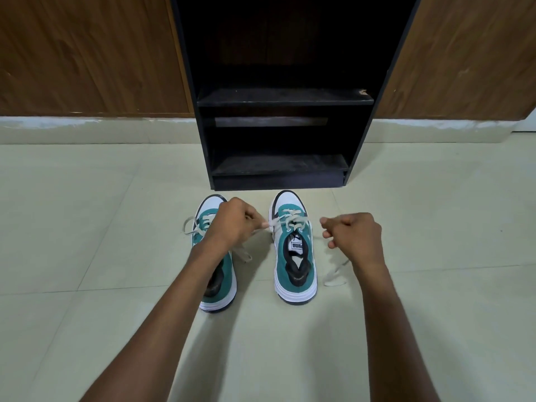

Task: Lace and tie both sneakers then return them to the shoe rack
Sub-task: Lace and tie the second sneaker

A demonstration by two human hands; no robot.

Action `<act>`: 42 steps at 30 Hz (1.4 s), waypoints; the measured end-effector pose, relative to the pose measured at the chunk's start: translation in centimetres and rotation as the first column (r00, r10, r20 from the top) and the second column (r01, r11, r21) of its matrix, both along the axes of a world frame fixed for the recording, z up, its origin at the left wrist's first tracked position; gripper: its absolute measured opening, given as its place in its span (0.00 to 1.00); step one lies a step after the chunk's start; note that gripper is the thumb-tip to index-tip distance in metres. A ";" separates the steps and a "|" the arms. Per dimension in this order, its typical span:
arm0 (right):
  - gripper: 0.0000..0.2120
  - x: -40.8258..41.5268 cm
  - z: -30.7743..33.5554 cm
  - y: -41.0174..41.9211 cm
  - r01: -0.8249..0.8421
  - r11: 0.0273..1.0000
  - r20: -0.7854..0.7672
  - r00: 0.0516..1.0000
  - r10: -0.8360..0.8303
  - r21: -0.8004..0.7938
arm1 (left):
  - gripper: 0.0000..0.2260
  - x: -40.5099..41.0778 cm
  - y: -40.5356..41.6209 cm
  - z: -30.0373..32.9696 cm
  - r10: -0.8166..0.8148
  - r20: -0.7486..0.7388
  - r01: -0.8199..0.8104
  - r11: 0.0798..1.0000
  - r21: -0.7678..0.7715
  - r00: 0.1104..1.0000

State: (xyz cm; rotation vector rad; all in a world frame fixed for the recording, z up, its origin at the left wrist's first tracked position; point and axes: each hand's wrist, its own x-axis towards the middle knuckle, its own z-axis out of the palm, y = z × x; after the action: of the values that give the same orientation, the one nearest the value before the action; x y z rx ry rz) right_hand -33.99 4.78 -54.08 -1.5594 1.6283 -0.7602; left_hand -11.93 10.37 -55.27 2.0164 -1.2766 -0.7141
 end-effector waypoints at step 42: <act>0.20 4.1 -4.8 -0.6 -0.237 0.948 0.972 0.150 -0.179 0.211 | 0.18 -8.0 0.4 -0.7 -0.125 -0.991 -0.524 0.842 -0.129 0.044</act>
State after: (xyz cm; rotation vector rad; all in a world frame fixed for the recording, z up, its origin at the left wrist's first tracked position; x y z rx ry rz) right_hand -29.90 4.19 -58.84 -0.4538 0.5674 -1.0915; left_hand -19.90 10.78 -56.01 0.7234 -0.1469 -1.1718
